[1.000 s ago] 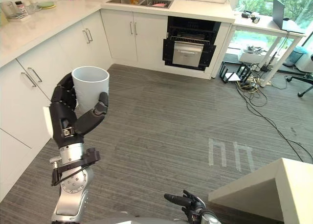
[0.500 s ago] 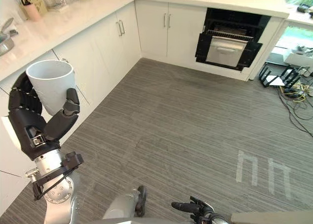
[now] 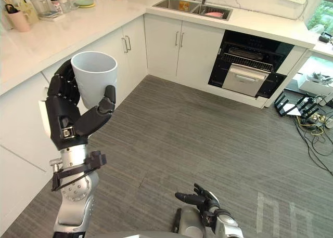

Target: Walk over to the sink, pick up the cup, carry it to the dishwasher, place the cup inside the dishwasher, then close the dishwasher door

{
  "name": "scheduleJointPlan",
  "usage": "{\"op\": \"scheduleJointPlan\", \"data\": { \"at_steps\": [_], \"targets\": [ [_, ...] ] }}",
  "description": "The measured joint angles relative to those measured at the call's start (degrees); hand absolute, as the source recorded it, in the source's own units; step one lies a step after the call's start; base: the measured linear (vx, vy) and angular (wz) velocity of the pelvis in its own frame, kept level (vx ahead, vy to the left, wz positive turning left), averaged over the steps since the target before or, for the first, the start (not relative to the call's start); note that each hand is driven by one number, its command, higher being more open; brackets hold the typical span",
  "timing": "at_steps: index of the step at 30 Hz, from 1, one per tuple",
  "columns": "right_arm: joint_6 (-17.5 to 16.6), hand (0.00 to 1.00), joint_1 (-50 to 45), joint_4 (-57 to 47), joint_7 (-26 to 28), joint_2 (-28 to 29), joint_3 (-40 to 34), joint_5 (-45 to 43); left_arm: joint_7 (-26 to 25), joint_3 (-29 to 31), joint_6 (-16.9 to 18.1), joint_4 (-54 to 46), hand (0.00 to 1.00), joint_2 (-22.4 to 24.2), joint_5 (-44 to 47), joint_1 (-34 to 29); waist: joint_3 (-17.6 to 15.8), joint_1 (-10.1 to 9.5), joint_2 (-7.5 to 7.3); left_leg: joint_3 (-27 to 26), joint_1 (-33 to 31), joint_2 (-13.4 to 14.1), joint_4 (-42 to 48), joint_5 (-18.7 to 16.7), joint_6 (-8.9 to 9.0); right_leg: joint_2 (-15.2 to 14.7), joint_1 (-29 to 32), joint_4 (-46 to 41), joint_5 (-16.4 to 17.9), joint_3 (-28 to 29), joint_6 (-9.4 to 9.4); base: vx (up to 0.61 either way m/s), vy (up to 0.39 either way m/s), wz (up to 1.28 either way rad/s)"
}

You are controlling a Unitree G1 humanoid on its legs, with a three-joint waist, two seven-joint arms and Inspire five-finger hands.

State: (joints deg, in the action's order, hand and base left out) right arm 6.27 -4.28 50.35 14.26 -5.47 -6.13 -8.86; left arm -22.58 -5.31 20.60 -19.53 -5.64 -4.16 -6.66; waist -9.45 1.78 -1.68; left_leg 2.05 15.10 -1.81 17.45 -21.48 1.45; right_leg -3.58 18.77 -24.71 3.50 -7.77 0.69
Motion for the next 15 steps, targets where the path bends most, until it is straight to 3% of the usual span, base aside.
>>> {"op": "scheduleJointPlan", "data": {
  "at_steps": [1,2,3,4,5,6,7,8,9,11,13,14,15],
  "targets": [
    [1.0,1.00,-1.0,-0.8,-0.6,-0.4,-0.5,-0.2,-0.7,-0.9,1.1,0.0,0.00,0.7,-1.1,-1.3,0.4,0.26,0.83,0.0,2.4,0.7,1.1,-3.0,0.32,-0.1,0.9,-6.5,-1.6,-0.6,-2.41,0.61,-0.206,0.37],
    [2.0,1.00,-0.4,-1.6,-0.9,-2.0,0.6,1.9,-2.6,-1.0,1.9,-0.7,0.00,2.2,-3.5,-3.0,1.0,-0.04,2.92,-0.3,2.8,2.6,2.7,-3.9,0.63,1.0,1.7,-10.2,2.7,-1.1,-3.32,0.60,-0.200,0.18],
    [2.1,1.00,-0.4,-2.0,-1.1,-2.1,0.7,2.5,-3.3,-1.2,2.1,-0.7,0.00,2.6,-4.6,-3.0,1.0,-0.11,3.46,-0.2,2.2,3.0,4.8,-3.9,0.61,1.4,1.8,-11.3,4.4,-1.4,-3.52,0.55,-0.207,0.01],
    [3.0,1.00,-0.4,-2.9,-1.7,-2.2,0.4,2.6,-3.9,-2.0,2.2,-0.9,0.00,3.1,-5.1,-3.0,1.1,0.13,4.80,-0.3,-0.8,4.6,13.1,-2.9,0.53,2.7,0.5,-11.8,7.2,-2.5,-4.01,0.65,-0.278,0.17],
    [3.7,1.00,-0.8,-4.1,-2.6,-1.9,0.1,2.5,-3.8,-2.7,2.2,-1.1,0.00,3.4,-5.1,-2.9,0.5,0.27,5.70,-0.7,-6.3,6.7,27.1,2.1,1.98,4.0,-2.5,-10.9,9.4,-3.4,-4.12,0.64,-0.273,0.22],
    [3.7,1.00,-1.2,-4.9,-3.4,-1.8,0.2,2.3,-3.6,-3.4,2.2,-1.1,0.00,3.6,-4.9,-3.0,0.2,0.31,6.08,-1.0,-9.6,8.2,35.0,6.0,3.13,4.7,-4.5,-10.0,10.2,-3.7,-4.44,0.54,-0.214,0.13],
    [3.9,1.00,-2.2,-6.1,-4.8,-1.6,0.3,2.3,-3.2,-4.8,2.2,-1.1,0.00,3.9,-4.8,-3.4,0.0,-0.06,6.68,-2.9,-15.7,11.1,47.4,7.1,3.25,6.5,-8.9,-7.4,11.3,-4.0,-5.07,0.44,-0.156,0.02],
    [3.8,1.00,-2.8,-6.6,-5.4,-1.5,0.4,2.3,-2.8,-5.3,2.2,-1.1,0.00,4.0,-4.8,-3.7,0.0,-0.53,6.70,-4.1,-18.3,12.3,50.8,6.8,2.77,7.0,-11.4,-5.7,11.7,-4.0,-5.33,0.56,-0.196,-0.01],
    [3.7,1.00,-3.9,-6.7,-6.4,-1.7,0.3,2.2,-1.9,-5.3,2.6,-1.1,0.00,4.3,-4.9,-3.8,0.1,-1.09,5.95,-6.1,-24.3,13.2,50.8,5.2,0.30,7.7,-16.6,-0.8,11.9,-3.8,-5.35,0.43,-0.144,-0.04],
    [3.2,1.00,-3.9,-4.8,-7.0,-2.4,0.4,2.2,-1.7,-4.6,4.0,-1.1,0.00,4.0,-4.9,-3.6,0.6,-2.15,5.76,-8.6,-28.2,12.4,41.2,4.0,-0.62,7.7,-20.7,3.6,11.3,-2.0,-5.65,0.53,-0.102,-0.31],
    [3.0,1.00,-1.9,0.2,-7.3,-3.6,0.4,2.2,-1.7,-3.1,5.4,-1.1,0.00,3.0,-5.0,-3.6,0.6,-3.47,5.58,-9.7,-29.3,8.6,18.1,5.0,-0.10,6.7,-25.9,8.7,11.0,1.2,-5.02,0.63,-0.001,-0.67],
    [2.7,1.00,-1.3,1.5,-7.8,-4.0,0.5,2.2,-1.6,-2.9,5.4,-1.1,0.00,2.8,-5.0,-3.6,0.6,-3.82,5.48,-8.5,-29.3,6.9,8.8,7.8,0.20,6.0,-27.6,10.1,11.4,2.5,-4.38,0.70,0.107,-0.81],
    [2.0,1.00,-0.5,3.7,-9.1,-4.4,0.5,2.3,-1.2,-2.9,5.5,-0.7,0.00,2.6,-5.0,-4.0,0.6,-4.46,5.03,-4.9,-28.6,3.4,-0.8,17.9,0.63,4.5,-30.2,12.3,12.1,5.0,-2.99,0.59,0.127,-0.73]
  ]
}}
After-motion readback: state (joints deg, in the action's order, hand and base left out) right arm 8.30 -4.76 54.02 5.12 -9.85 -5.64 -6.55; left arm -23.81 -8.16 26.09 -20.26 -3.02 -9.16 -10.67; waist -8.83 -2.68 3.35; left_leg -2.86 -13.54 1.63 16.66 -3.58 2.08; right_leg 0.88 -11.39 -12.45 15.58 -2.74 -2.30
